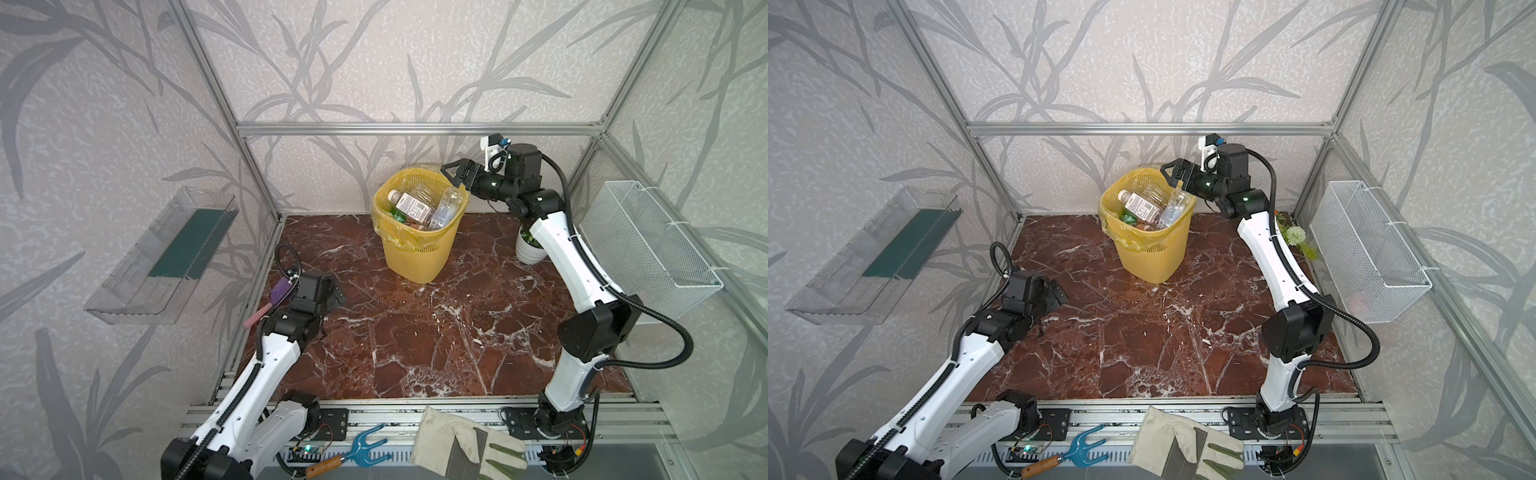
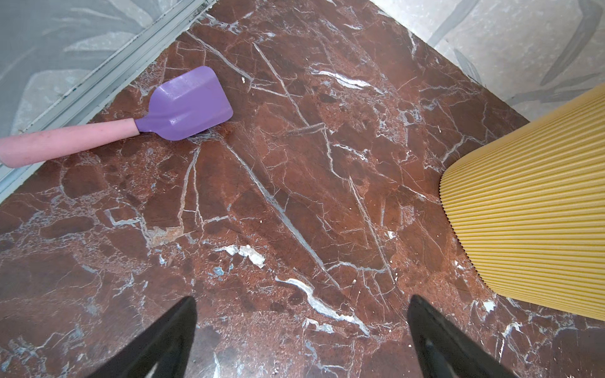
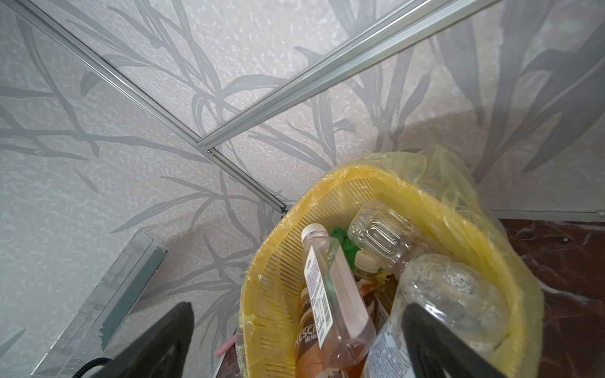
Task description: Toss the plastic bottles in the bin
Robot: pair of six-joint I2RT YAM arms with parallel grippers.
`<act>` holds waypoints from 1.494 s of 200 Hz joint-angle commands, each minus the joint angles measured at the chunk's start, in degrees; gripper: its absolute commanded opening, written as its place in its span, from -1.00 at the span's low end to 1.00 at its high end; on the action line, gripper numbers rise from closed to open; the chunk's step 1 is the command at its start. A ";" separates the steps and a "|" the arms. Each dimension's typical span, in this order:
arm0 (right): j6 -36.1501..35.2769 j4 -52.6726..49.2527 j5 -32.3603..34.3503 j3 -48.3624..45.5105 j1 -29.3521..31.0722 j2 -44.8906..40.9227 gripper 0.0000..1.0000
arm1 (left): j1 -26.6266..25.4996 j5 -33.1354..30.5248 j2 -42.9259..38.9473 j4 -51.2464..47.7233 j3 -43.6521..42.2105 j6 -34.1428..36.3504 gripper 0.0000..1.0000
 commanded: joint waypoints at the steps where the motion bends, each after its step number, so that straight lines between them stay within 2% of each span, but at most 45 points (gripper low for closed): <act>1: -3.30 0.82 3.21 -4.67 -0.13 -6.32 0.98 | 0.32 -1.25 -0.96 -1.69 1.43 0.04 0.99; 41: -10.88 10.41 7.26 -28.44 -2.49 -21.65 0.98 | 0.40 -5.54 -3.78 -0.78 0.29 0.98 0.99; 78: -29.11 23.06 24.61 -57.94 -2.97 -36.54 0.98 | 0.64 -11.94 -4.38 -0.17 0.57 5.86 0.99; 98: -35.50 35.87 32.68 -74.93 -3.22 -41.84 0.98 | 1.01 -15.38 -3.65 2.90 -0.19 8.75 0.99; 111: -39.63 47.11 34.85 -85.35 -3.60 -42.88 0.98 | 1.18 -17.83 -2.68 5.26 -0.46 11.00 0.99; 127: -39.31 58.62 35.04 -94.13 -5.46 -41.05 0.98 | 1.50 -19.87 -0.99 7.64 -0.15 13.98 0.99; 153: -35.58 68.51 33.41 -97.99 -7.26 -33.47 0.99 | 2.15 -22.56 2.47 9.21 0.94 16.33 0.99; 170: -35.67 60.71 32.51 -94.34 -7.37 -33.99 0.98 | 2.68 -23.42 4.08 9.96 1.04 17.71 0.98; 190: -35.63 63.24 31.10 -92.64 -7.55 -29.81 0.98 | 3.04 -24.39 4.62 12.33 0.01 18.06 0.99; 204: -35.22 57.96 30.70 -91.49 -7.54 -31.04 0.98 | 3.21 -25.23 4.35 13.70 -0.89 18.33 0.99; 240: -34.53 59.43 31.75 -95.85 -7.61 -35.13 0.98 | 3.39 -26.98 4.25 15.66 -2.61 19.06 0.99; 265: -34.49 56.31 31.21 -97.47 -7.54 -35.91 0.98 | 3.52 -27.52 4.49 16.77 -3.17 18.94 0.99; 299: -35.06 67.75 33.19 -100.43 -7.63 -30.86 0.99 | 3.57 -28.15 4.52 21.16 -4.82 21.33 0.99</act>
